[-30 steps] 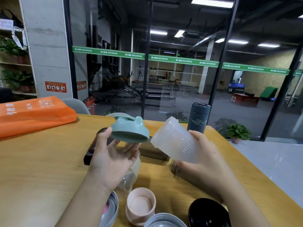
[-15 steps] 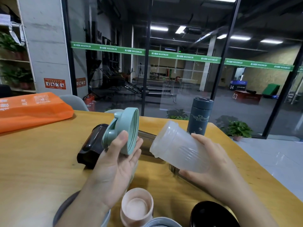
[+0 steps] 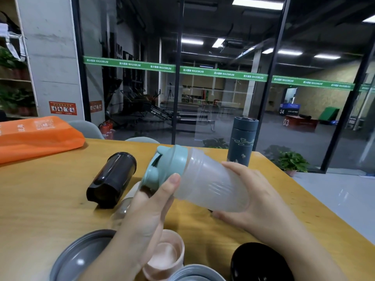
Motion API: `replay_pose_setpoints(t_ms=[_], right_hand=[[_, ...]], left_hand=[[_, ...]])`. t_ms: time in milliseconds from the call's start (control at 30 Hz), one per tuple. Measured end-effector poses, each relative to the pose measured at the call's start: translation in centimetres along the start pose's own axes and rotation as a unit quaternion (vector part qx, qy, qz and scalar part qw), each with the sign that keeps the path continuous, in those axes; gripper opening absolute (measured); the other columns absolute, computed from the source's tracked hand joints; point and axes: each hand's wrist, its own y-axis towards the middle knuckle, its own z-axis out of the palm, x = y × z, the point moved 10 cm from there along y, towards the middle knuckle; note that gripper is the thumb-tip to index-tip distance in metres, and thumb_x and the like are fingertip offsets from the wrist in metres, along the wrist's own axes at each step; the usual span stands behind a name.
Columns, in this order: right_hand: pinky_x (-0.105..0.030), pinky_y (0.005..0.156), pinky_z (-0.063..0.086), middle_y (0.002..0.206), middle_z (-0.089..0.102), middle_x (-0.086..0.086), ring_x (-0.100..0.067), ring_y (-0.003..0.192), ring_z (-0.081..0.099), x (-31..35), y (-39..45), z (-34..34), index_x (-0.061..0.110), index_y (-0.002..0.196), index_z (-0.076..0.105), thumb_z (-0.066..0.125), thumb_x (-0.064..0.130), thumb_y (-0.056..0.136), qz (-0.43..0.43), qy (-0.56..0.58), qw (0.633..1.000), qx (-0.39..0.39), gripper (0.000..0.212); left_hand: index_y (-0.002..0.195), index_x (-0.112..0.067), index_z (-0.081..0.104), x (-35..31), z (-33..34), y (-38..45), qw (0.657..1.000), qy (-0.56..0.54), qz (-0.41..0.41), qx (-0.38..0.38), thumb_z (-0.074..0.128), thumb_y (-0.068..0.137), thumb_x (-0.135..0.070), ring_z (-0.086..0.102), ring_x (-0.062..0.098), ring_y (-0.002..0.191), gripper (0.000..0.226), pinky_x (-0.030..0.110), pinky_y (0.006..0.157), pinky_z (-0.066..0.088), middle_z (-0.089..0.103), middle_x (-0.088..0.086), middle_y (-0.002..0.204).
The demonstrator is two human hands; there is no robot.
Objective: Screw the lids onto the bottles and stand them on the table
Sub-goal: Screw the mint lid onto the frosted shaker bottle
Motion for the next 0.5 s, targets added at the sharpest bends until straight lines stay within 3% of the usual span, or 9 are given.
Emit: replay_pose_setpoints(t_ms=[100, 233, 367, 433, 500], right_hand=[[0.005, 0.089, 0.022, 0.113, 0.037, 0.038, 0.017, 0.117, 0.030, 0.4, 0.0, 0.2, 0.063, 0.115, 0.031, 0.086, 0.041, 0.054, -0.006, -0.009, 1.000, 0.011, 0.084], [0.005, 0.089, 0.022, 0.112, 0.035, 0.039, 0.017, 0.118, 0.028, 0.6, -0.1, 0.4, 0.065, 0.115, 0.030, 0.085, 0.044, 0.054, -0.012, -0.015, 1.000, 0.017, 0.085], [0.005, 0.090, 0.021, 0.113, 0.031, 0.047, 0.019, 0.118, 0.025, 0.8, -0.1, 0.6, 0.062, 0.120, 0.030, 0.084, 0.045, 0.055, -0.026, -0.028, 0.999, 0.018, 0.087], [0.006, 0.091, 0.017, 0.116, 0.021, 0.056, 0.023, 0.118, 0.022, 1.1, -0.1, 0.9, 0.062, 0.121, 0.027, 0.084, 0.045, 0.057, -0.040, -0.040, 0.998, 0.025, 0.087], [0.006, 0.093, 0.015, 0.123, 0.018, 0.052, 0.022, 0.120, 0.021, 1.2, -0.1, 1.2, 0.059, 0.127, 0.029, 0.084, 0.047, 0.058, -0.047, -0.047, 0.997, 0.030, 0.089]], left_hand=[[0.105, -0.019, 0.070, 0.2, -0.2, 0.2, 1.000, -0.005, 0.001, 0.005, 0.084, 0.066, -0.016, 0.069, 0.013, 0.100, 0.042, 0.033, 0.095, 0.052, 0.073, 0.003, 0.110], [0.115, -0.020, 0.067, 0.4, 0.0, 0.0, 1.000, -0.013, -0.006, 0.021, 0.078, 0.051, -0.032, 0.062, 0.018, 0.115, 0.066, 0.041, 0.110, 0.034, 0.070, 0.003, 0.117], [0.106, -0.014, 0.070, 0.6, 0.5, -0.1, 0.999, -0.021, 0.000, 0.030, 0.084, 0.069, -0.021, 0.069, 0.017, 0.102, 0.040, 0.037, 0.097, 0.050, 0.073, 0.007, 0.109], [0.106, -0.012, 0.067, 0.7, 0.2, -0.1, 1.000, -0.027, 0.002, 0.007, 0.073, 0.065, -0.023, 0.072, 0.013, 0.088, 0.043, 0.029, 0.086, 0.055, 0.075, 0.005, 0.101], [0.106, -0.011, 0.066, 0.8, -0.1, 0.0, 0.999, -0.030, -0.001, -0.011, 0.069, 0.058, -0.021, 0.073, 0.011, 0.081, 0.049, 0.025, 0.080, 0.056, 0.076, 0.004, 0.095]])
